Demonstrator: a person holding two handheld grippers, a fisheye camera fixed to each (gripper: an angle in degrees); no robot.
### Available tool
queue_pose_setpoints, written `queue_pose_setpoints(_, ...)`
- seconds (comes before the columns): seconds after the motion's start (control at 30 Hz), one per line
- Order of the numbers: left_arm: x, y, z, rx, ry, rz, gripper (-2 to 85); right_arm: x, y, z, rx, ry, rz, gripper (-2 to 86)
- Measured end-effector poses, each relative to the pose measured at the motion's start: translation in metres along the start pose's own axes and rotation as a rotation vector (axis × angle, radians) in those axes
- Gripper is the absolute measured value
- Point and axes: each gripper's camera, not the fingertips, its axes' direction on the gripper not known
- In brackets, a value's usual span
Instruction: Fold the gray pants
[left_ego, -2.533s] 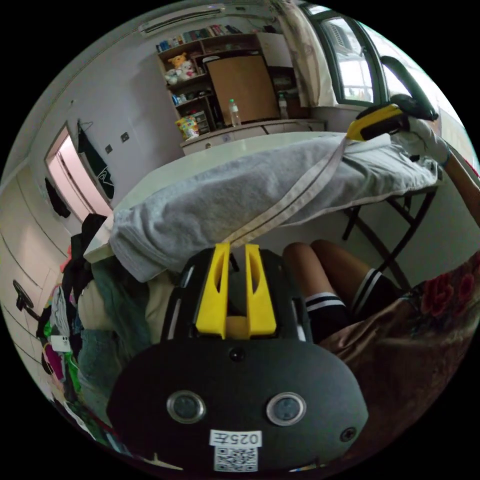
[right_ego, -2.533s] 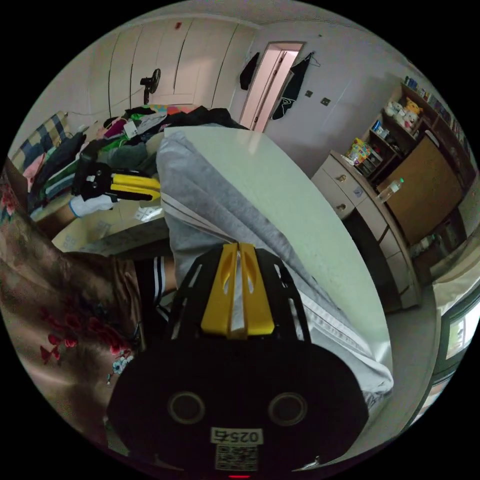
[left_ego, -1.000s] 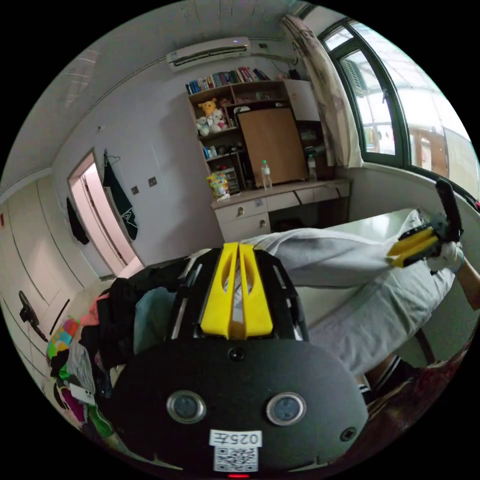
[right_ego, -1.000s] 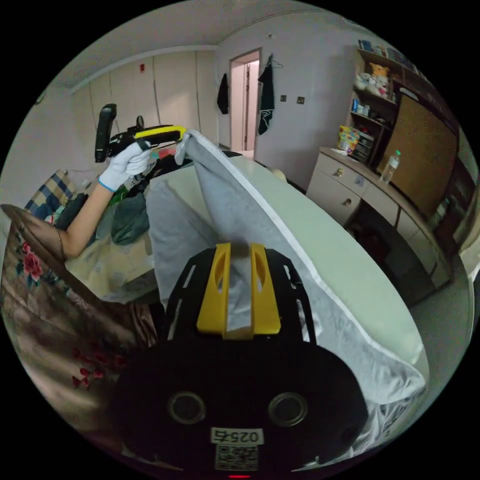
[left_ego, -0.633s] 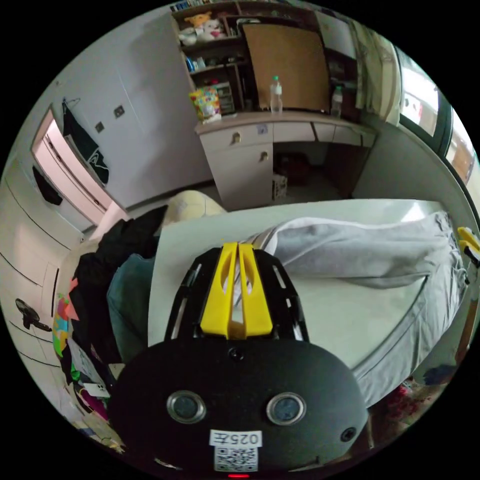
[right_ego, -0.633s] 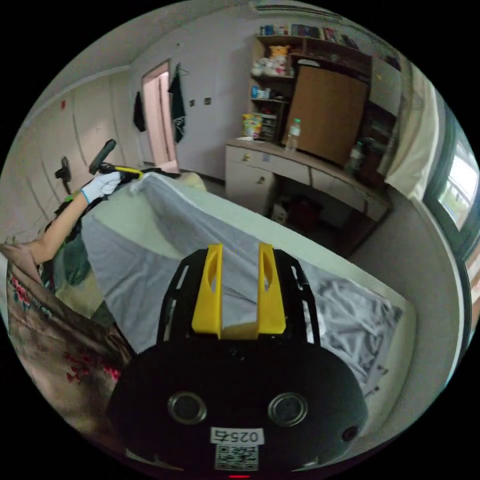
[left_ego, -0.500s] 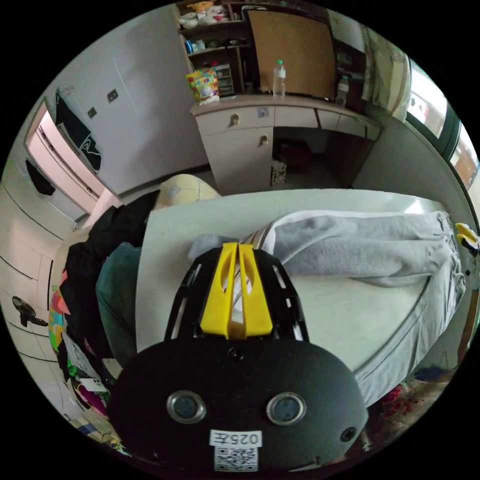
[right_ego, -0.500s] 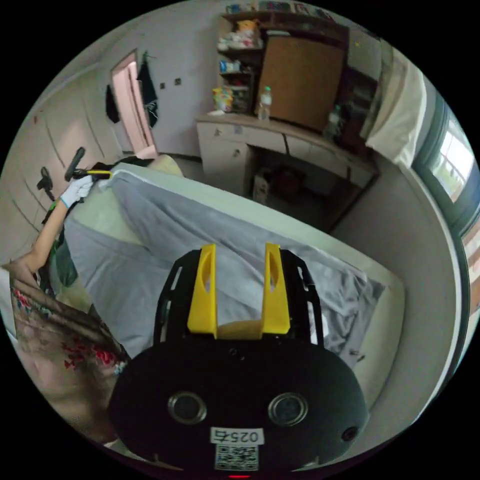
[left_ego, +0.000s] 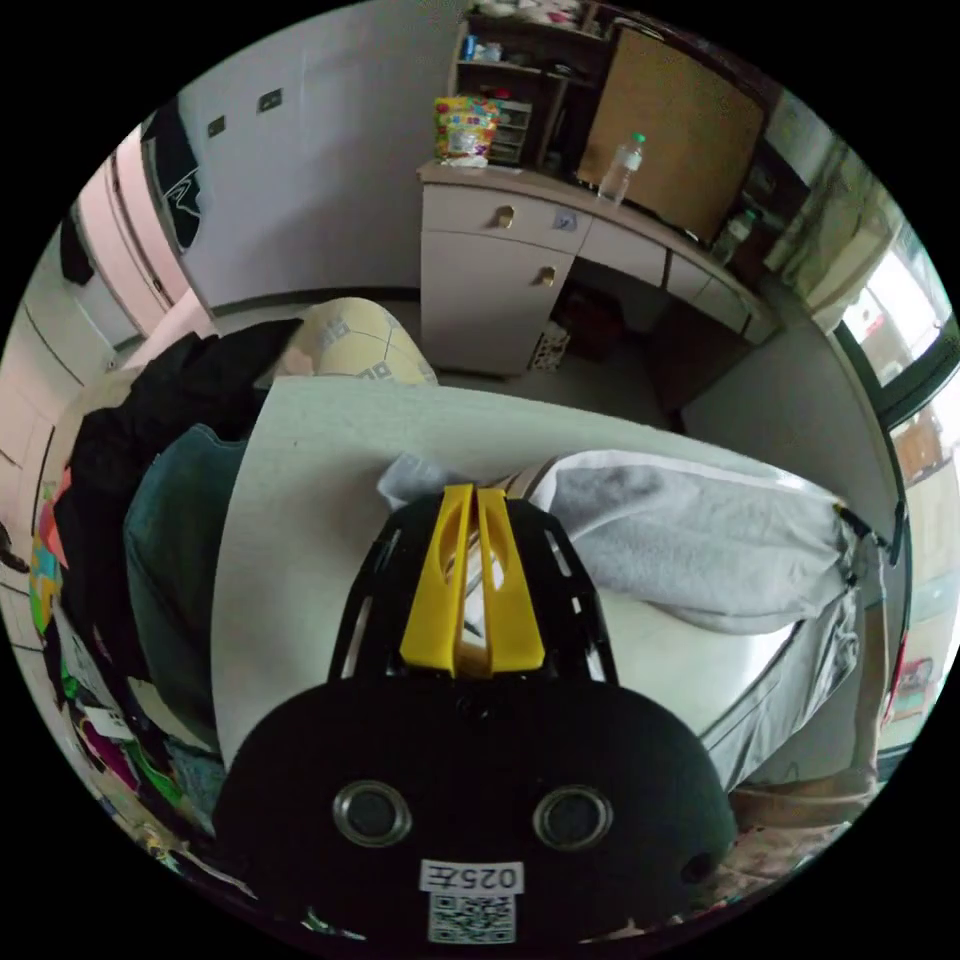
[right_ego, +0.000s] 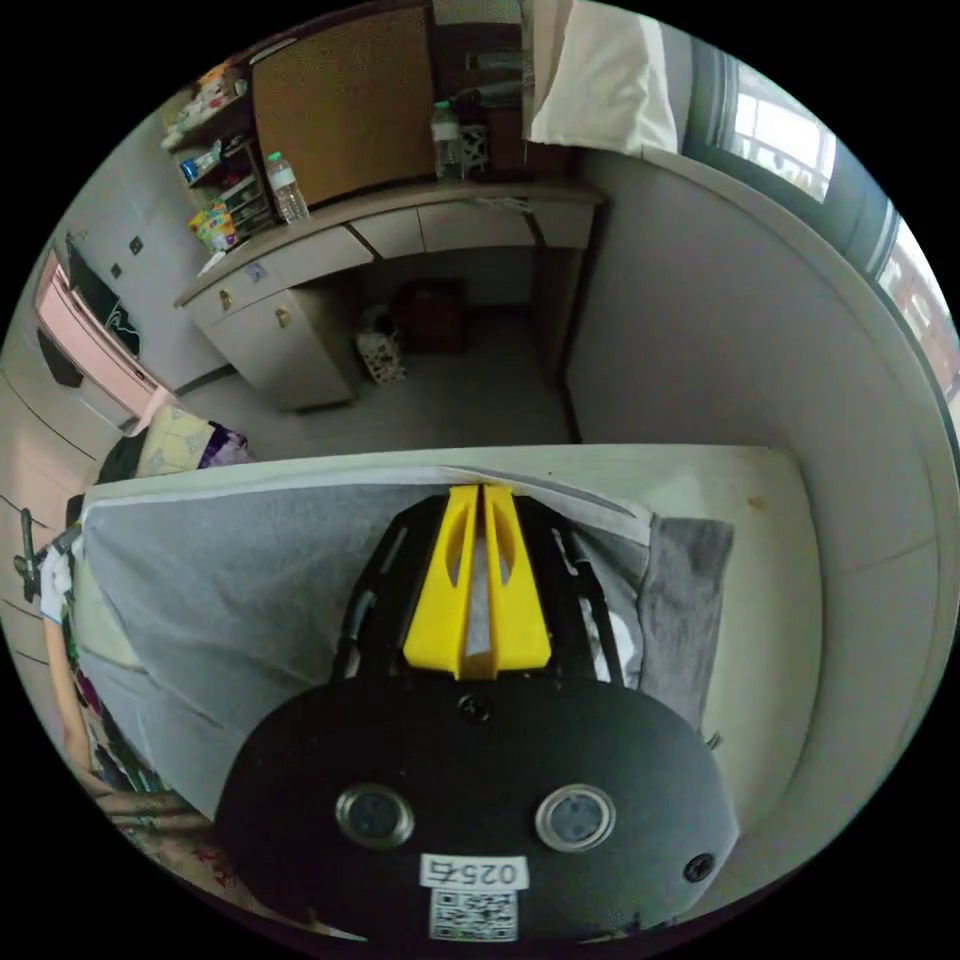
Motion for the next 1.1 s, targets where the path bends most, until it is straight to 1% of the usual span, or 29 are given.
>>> queue_pose_setpoints(0.07, -0.005, -0.003, 0.0, 0.018, 0.031, -0.036, -1.4, 0.003, -0.003, 0.003, 0.006, -0.012, 0.024, -0.6)
queue_pose_setpoints(0.13, -0.007, -0.001, -0.004, 0.04, 0.046, -0.042, -1.2, 0.016, 0.0, 0.002, 0.01, -0.084, 0.128, -0.7)
queue_pose_setpoints(0.17, -0.008, 0.001, -0.006, 0.044, 0.05, -0.039, -1.0, 0.019, 0.003, 0.0, 0.024, -0.101, 0.142, -0.7)
queue_pose_setpoints(0.23, -0.023, 0.02, -0.026, 0.093, 0.133, -0.041, 0.9, 0.033, 0.031, -0.025, 0.154, -0.183, 0.17, -0.5)
queue_pose_setpoints(0.27, -0.029, 0.027, -0.035, 0.119, 0.166, -0.045, 1.5, 0.036, 0.041, -0.034, 0.191, -0.219, 0.154, -0.5)
queue_pose_setpoints(0.33, -0.053, 0.077, -0.078, 0.288, 0.279, -0.07, 3.5, 0.04, 0.094, -0.076, 0.321, -0.32, 0.052, 0.4)
queue_pose_setpoints(0.37, -0.056, 0.091, -0.089, 0.325, 0.298, -0.061, 3.9, 0.039, 0.11, -0.086, 0.347, -0.342, 0.02, 0.8)
queue_pose_setpoints(0.43, -0.062, 0.156, -0.126, 0.416, 0.34, 0.016, 5.8, 0.031, 0.173, -0.118, 0.383, -0.42, -0.105, 5.5)
queue_pose_setpoints(0.47, -0.06, 0.171, -0.132, 0.419, 0.344, 0.05, 6.2, 0.028, 0.187, -0.123, 0.373, -0.439, -0.135, 6.3)
queue_pose_setpoints(0.53, -0.05, 0.217, -0.141, 0.336, 0.337, 0.181, 8.2, 0.013, 0.23, -0.128, 0.321, -0.471, -0.218, 9.1)
queue_pose_setpoints(0.57, -0.048, 0.226, -0.141, 0.306, 0.323, 0.2, 8.2, 0.009, 0.236, -0.127, 0.3, -0.468, -0.223, 9.6)
queue_pose_setpoints(0.63, -0.037, 0.254, -0.136, 0.204, 0.187, 0.198, 8.4, -0.02, 0.251, -0.119, 0.236, -0.477, -0.279, 9.9)
queue_pose_setpoints(0.67, -0.033, 0.259, -0.135, 0.19, 0.166, 0.191, 8.4, -0.031, 0.252, -0.116, 0.217, -0.481, -0.285, 9.9)
queue_pose_setpoints(0.73, -0.013, 0.274, -0.128, 0.118, 0.112, 0.177, 8.2, -0.086, 0.25, -0.104, 0.184, -0.502, -0.358, 9.2)
queue_pose_setpoints(0.77, -0.007, 0.276, -0.125, 0.104, 0.086, 0.169, 8.2, -0.101, 0.248, -0.102, 0.188, -0.497, -0.372, 8.7)
queue_pose_setpoints(0.83, 0.015, 0.278, -0.111, 0.019, -0.065, 0.121, 7.9, -0.162, 0.238, -0.092, 0.195, -0.461, -0.417, 6.7)
queue_pose_setpoints(0.9, 0.03, 0.273, -0.109, 0.008, -0.155, 0.097, 4.8, -0.199, 0.224, -0.08, 0.156, -0.44, -0.454, 4.5)
queue_pose_setpoints(0.97, 0.041, 0.261, -0.106, -0.046, -0.19, 0.093, 3.7, -0.231, 0.205, -0.056, 0.012, -0.358, -0.485, 1.7)
queue_pose_setpoints(1.0, 0.047, 0.253, -0.104, -0.064, -0.211, 0.118, 3.3, -0.242, 0.197, -0.051, 0.022, -0.344, -0.539, 0.4)
queue_pose_setpoints(1.1, 0.057, 0.229, -0.095, -0.078, -0.246, 0.17, 2.9, -0.259, 0.174, -0.044, -0.051, -0.303, -0.608, -0.7)
